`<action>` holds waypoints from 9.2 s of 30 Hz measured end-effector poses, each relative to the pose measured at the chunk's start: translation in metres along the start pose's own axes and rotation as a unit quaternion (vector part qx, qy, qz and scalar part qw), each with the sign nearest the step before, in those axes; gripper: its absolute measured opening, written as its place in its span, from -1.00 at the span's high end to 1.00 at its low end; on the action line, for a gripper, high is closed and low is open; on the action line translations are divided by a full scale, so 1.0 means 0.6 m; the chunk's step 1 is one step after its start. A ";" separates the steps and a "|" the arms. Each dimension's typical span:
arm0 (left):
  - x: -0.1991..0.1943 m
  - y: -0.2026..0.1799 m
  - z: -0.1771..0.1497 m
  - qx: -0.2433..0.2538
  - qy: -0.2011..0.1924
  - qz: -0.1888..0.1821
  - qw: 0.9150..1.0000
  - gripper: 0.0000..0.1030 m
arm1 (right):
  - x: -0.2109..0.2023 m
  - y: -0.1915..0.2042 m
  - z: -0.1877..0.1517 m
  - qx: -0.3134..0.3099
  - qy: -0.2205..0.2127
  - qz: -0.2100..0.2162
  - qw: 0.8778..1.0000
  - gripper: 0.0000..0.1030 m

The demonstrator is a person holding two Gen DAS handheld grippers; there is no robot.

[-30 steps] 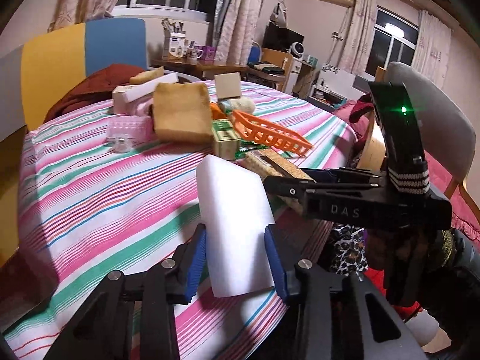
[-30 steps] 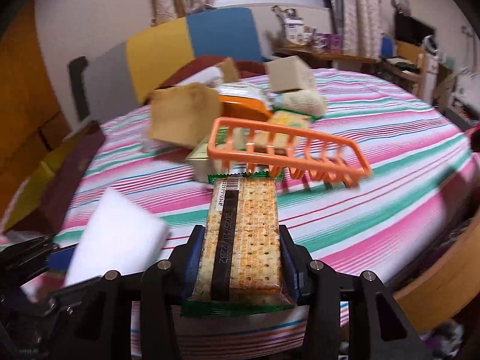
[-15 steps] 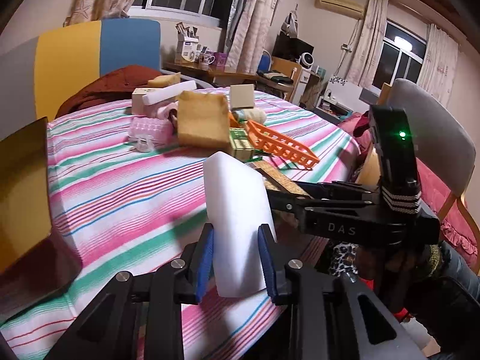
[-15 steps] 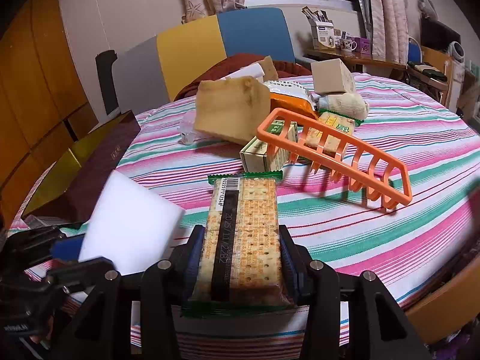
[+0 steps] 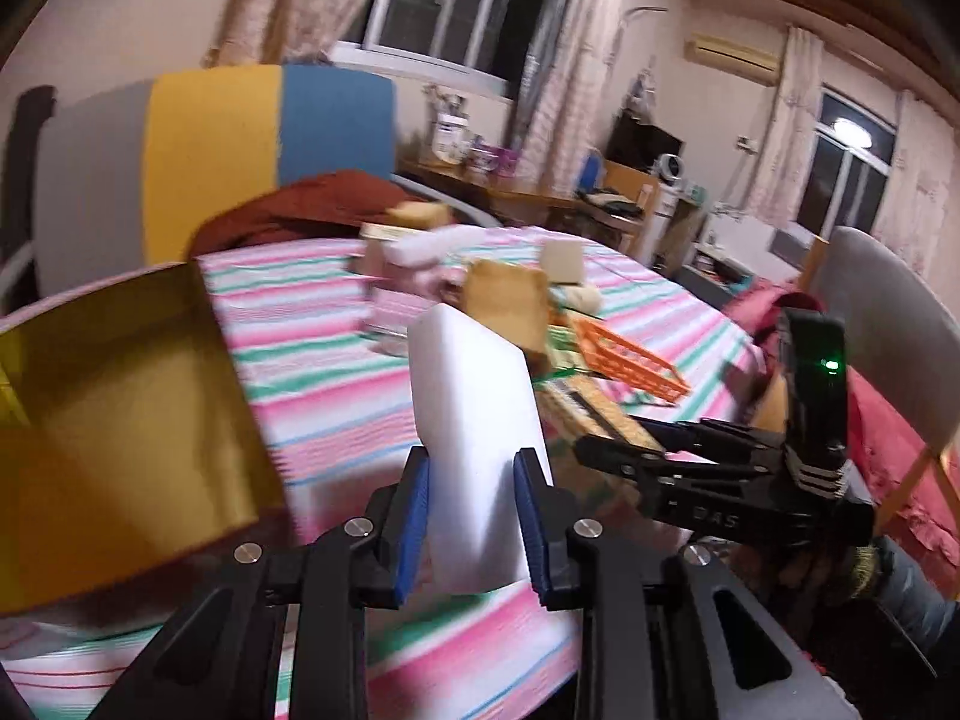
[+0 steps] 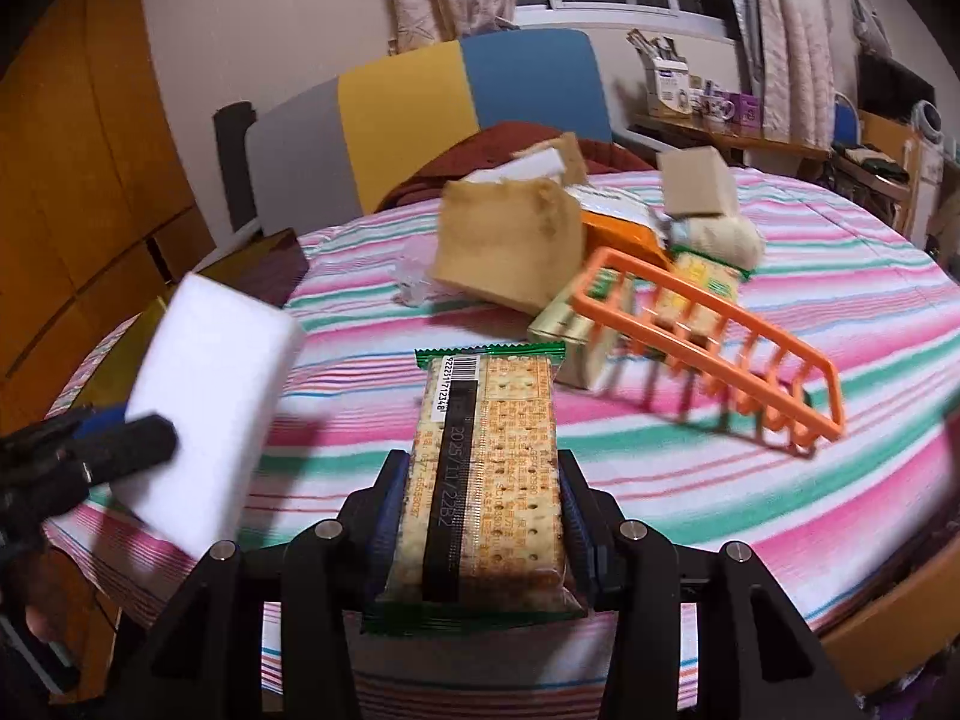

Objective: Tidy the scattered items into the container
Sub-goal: 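Lower the white sponge and cracker pack into the gold tin, opening both tools, then grasp the orange plastic rack with the right tool while the left tool reaches the tan sponge, then grasp the tan sponge block with the left tool and lift it, then lower the tan sponge and orange rack into the gold tin, opening both tools, then grasp the yellow WEIDAN cracker pack with the right tool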

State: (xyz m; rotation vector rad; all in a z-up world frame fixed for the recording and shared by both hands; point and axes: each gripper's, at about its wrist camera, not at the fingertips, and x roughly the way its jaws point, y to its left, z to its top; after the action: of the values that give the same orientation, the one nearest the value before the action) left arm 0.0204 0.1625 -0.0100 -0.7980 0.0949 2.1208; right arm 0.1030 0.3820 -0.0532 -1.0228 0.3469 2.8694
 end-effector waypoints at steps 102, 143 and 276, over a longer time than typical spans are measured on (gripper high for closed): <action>0.125 -0.069 -0.035 0.070 0.139 -0.095 0.983 0.00 | 0.061 -0.121 0.124 -0.218 0.252 -0.041 0.942 -0.17; 0.358 -0.091 0.175 0.030 0.092 0.026 0.995 -0.60 | 0.026 -0.175 0.051 0.000 0.096 -0.024 0.995 -0.23; 0.154 -0.066 -0.007 0.088 0.086 -0.023 0.992 -0.60 | 0.099 -0.199 0.108 0.140 0.005 -0.163 0.977 -0.48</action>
State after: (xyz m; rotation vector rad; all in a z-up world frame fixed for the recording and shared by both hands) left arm 0.0113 0.2508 -0.0582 -0.8654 0.3472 1.9658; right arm 0.0345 0.5131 -0.0639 -0.9434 0.5139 2.4411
